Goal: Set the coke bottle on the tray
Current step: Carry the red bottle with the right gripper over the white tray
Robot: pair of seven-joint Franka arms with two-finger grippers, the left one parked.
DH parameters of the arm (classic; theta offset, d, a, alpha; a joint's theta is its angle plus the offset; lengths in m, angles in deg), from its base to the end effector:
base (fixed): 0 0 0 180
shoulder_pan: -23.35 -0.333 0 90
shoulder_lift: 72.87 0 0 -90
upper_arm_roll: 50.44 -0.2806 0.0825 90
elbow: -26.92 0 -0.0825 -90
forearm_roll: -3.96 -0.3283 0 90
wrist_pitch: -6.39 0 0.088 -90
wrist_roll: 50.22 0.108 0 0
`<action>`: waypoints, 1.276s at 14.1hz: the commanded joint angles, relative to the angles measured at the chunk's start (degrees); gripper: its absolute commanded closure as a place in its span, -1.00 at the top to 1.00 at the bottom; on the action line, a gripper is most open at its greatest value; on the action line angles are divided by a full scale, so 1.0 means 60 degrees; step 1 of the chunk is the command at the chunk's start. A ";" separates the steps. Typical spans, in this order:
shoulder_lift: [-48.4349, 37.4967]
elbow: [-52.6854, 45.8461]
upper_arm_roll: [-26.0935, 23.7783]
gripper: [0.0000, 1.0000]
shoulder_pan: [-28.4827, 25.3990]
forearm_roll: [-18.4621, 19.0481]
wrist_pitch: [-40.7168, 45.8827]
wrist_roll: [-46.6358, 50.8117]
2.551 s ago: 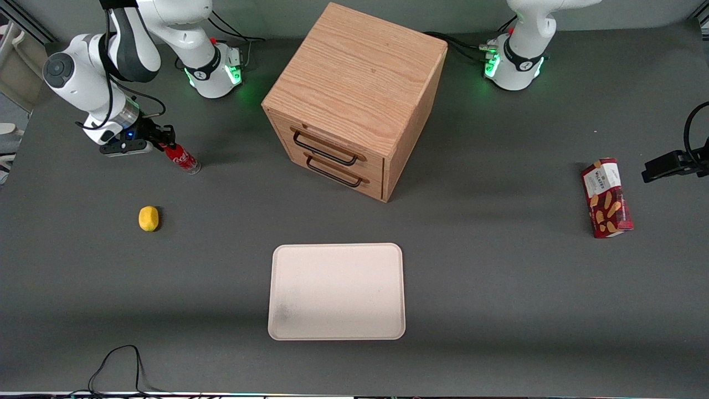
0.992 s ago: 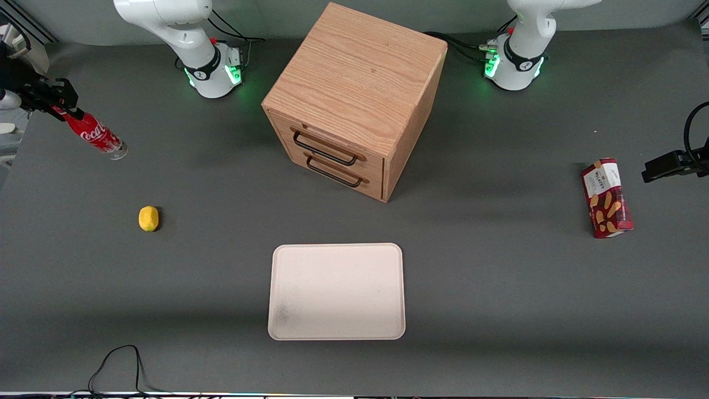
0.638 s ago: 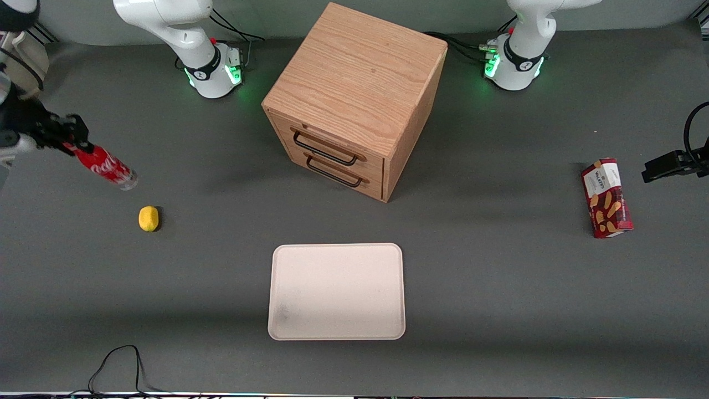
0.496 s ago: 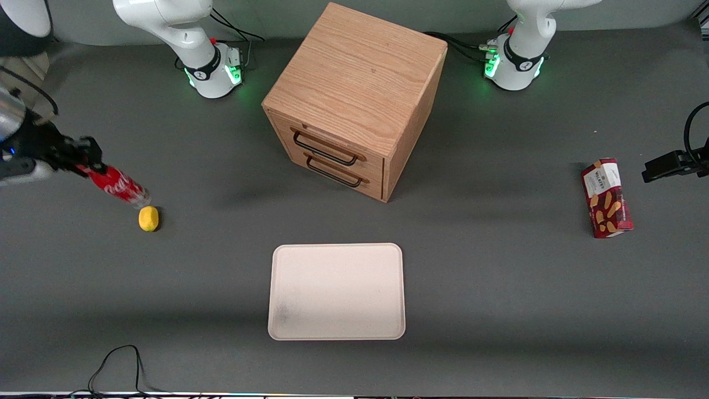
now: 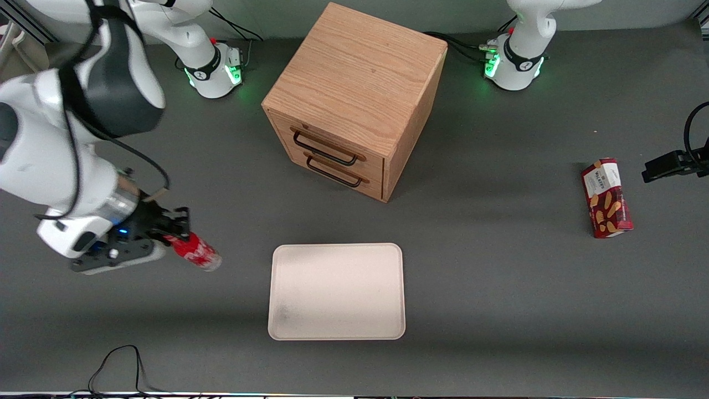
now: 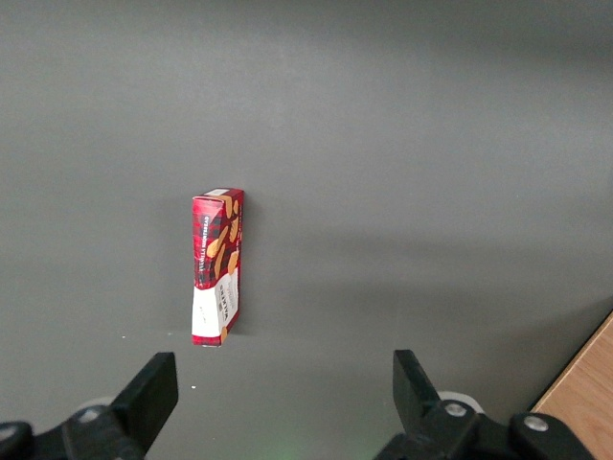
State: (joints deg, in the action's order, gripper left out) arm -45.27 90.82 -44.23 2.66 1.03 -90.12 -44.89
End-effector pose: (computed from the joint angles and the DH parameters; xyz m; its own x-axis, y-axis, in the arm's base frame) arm 0.6044 0.1788 0.5186 0.9816 0.1688 0.0893 0.1703 -0.9854 -0.0093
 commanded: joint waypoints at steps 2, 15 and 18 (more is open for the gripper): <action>0.1273 -0.1990 0.0122 -1.00 -0.0696 -0.0156 0.0426 0.1365; 0.2650 -0.0864 0.0064 -1.00 -0.0859 -0.0244 -0.1156 0.1338; 0.2915 -0.0559 0.0064 -1.00 -0.0844 -0.0258 -0.1651 0.0987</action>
State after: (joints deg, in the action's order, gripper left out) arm -27.56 85.66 -44.14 -2.32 0.94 -97.51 -37.00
